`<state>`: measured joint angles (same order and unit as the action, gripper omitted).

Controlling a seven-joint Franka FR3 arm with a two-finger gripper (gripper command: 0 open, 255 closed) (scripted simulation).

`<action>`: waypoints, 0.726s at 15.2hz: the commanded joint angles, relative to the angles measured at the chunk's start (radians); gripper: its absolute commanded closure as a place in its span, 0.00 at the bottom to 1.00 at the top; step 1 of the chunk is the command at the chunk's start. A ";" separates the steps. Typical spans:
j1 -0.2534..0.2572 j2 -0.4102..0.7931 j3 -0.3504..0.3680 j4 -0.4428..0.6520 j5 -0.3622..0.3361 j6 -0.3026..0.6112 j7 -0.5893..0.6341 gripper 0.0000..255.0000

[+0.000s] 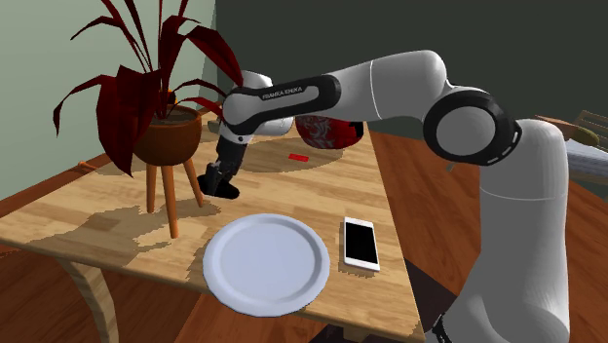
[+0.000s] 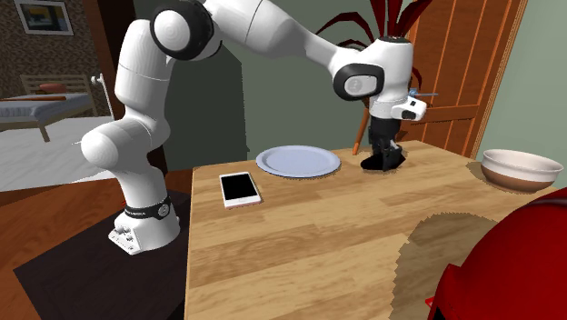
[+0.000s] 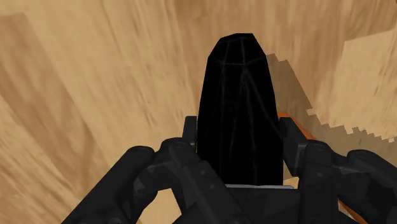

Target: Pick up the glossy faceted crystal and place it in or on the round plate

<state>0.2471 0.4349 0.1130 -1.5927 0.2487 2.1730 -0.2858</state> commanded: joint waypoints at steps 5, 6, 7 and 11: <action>0.000 -0.022 -0.002 0.048 -0.007 -0.068 0.018 1.00; 0.000 -0.025 -0.002 0.057 -0.009 -0.080 0.021 1.00; 0.000 -0.028 -0.002 0.066 -0.010 -0.091 0.024 1.00; 0.000 -0.037 -0.003 0.105 -0.014 -0.139 0.036 1.00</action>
<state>0.2462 0.4032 0.1097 -1.4927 0.2355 2.0445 -0.2536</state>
